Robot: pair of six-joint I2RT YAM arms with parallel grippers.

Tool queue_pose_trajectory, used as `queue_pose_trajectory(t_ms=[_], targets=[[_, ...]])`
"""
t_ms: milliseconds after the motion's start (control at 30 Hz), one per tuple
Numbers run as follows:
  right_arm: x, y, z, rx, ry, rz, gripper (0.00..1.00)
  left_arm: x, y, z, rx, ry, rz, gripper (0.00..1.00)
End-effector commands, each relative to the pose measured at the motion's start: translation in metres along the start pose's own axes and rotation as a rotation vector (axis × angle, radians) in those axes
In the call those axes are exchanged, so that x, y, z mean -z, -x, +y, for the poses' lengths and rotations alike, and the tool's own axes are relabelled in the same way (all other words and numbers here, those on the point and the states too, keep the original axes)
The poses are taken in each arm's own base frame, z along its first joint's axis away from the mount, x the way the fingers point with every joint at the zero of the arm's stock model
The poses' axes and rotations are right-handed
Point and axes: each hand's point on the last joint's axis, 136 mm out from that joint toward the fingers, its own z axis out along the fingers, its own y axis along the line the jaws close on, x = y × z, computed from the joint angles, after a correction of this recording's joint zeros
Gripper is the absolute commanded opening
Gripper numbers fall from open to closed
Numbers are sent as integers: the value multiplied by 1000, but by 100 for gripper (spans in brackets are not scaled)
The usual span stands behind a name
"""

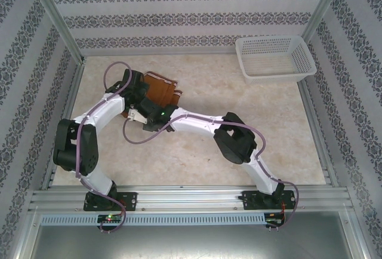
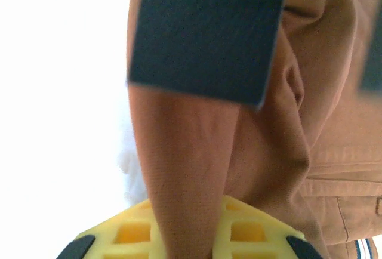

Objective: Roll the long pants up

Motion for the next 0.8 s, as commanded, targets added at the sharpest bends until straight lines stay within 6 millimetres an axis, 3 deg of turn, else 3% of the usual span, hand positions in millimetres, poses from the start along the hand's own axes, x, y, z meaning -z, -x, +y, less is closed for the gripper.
queue_pose_trajectory(t_ms=[0,167,267,767], targets=[[11,-37,-8,-211,138,101,0,36,31,15,-27,77,-75,100],[28,-35,-8,-296,228,104,0,54,63,12,20,50,-137,100],[32,-36,-8,-362,290,120,0,61,71,13,23,53,-139,100],[55,-6,-29,-701,617,83,0,48,43,41,69,49,-46,100]])
